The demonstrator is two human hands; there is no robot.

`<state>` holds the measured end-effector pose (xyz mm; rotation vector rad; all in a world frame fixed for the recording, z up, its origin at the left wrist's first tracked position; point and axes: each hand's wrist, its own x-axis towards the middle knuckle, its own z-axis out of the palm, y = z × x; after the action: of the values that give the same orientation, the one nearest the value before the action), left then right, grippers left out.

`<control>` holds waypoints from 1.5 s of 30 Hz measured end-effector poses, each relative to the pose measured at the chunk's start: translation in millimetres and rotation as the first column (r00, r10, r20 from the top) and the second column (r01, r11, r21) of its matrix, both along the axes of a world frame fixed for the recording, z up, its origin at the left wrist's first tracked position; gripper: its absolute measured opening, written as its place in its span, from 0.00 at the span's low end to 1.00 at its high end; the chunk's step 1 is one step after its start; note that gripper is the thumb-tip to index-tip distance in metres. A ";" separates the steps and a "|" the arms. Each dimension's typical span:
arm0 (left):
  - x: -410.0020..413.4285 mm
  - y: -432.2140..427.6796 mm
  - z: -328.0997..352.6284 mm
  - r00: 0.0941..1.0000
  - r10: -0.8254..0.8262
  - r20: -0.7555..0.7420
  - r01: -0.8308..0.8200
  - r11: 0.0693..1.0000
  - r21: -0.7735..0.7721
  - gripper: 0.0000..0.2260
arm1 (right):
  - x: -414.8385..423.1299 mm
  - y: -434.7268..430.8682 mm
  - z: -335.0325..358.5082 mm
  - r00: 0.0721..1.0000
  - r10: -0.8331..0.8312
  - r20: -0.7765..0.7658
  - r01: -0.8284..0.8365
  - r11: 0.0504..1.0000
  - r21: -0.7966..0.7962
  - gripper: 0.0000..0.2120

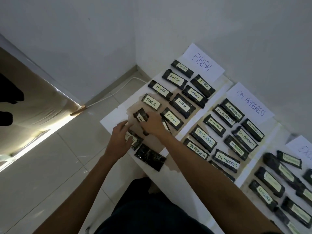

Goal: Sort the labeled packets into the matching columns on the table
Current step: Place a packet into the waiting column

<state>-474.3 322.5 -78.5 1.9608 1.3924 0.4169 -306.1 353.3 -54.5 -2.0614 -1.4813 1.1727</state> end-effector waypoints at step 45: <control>239.0 -236.5 78.9 0.601 -0.758 -0.254 0.799 0.569 0.192 0.26 | 184.0 -450.3 58.9 0.867 -0.337 0.367 0.335 0.939 0.070 0.30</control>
<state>-235.3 86.0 0.4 2.6559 0.3909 0.0372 -122.1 -97.0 4.3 -2.5155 -1.1885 0.6653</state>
